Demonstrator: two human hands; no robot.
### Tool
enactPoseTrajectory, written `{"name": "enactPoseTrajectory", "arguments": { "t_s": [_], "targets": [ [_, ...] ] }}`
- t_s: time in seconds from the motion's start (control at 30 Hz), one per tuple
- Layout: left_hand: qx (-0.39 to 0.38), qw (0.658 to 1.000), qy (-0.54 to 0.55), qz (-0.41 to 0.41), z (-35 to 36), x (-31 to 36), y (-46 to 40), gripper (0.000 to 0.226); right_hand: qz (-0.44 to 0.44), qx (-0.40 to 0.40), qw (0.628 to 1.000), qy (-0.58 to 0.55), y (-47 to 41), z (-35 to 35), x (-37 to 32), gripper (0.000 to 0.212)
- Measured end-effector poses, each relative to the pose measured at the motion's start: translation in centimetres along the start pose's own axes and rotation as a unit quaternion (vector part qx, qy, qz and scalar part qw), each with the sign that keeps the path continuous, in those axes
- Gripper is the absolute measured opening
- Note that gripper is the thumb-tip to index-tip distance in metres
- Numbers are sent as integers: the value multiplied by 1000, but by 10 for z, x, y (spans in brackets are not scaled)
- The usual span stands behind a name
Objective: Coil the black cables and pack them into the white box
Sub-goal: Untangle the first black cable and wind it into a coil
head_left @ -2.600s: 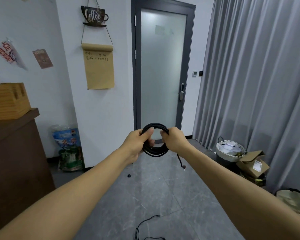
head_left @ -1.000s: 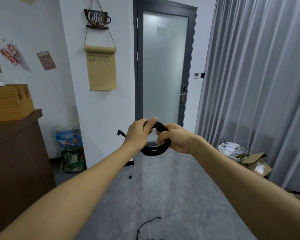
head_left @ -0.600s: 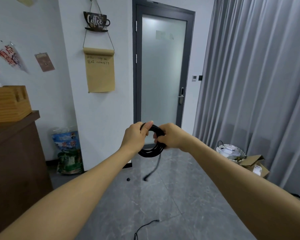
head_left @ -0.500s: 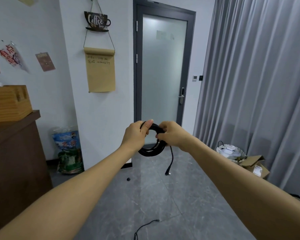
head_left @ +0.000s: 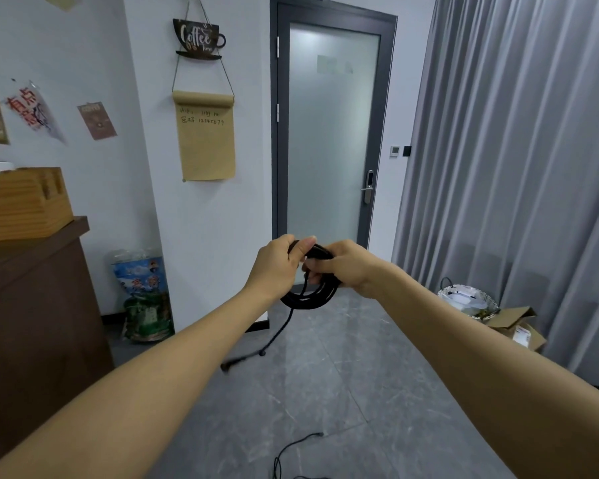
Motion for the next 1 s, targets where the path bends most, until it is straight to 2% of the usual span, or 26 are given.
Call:
{"name": "enactPoseTrajectory", "arguments": {
  "t_s": [0.07,0.2,0.27,0.33,0.5,0.6,0.73,0.83,0.9,0.97,1.0],
  "targets": [
    [-1,1000,-1,5,-3,0,0,41,27,-44,993,-102,1,4,5,12],
    [3,1000,9,3,-7,-4,0,41,61,-129,949,-280,5,10,9,20],
    [4,1000,10,1,-7,-5,0,42,61,-152,938,-305,6,12,8,17],
    [0,1000,6,4,-6,-4,-1,41,60,-143,945,-288,6,13,7,12],
    [1,1000,6,0,-2,-6,-3,41,28,-103,979,-171,3,10,5,34],
    [8,1000,-17,-4,-2,-10,-4,42,0,-90,995,-52,3,8,3,26],
    [17,999,-49,-5,-3,-11,-7,43,-32,-24,996,85,-1,7,0,8],
    [27,998,-51,-10,-5,-14,-10,45,-43,8,982,185,-2,4,1,17],
    [40,997,-59,-10,-8,-17,-10,49,-56,19,963,261,-1,2,0,13],
    [51,995,-82,-7,-10,-19,-10,54,-62,65,933,348,0,0,-5,10],
    [57,994,-90,-6,-11,-20,-10,55,-57,98,909,400,1,0,-9,17]
  ]
}}
Point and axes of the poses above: each hand's wrist, its own y-axis away from the middle knuckle, its own z-axis out of the palm, x = y × z, the point moved 4 cm from there along -y, towards the middle knuckle, and after that the axes turned 12 degrees about y, right-handed, at the moved point
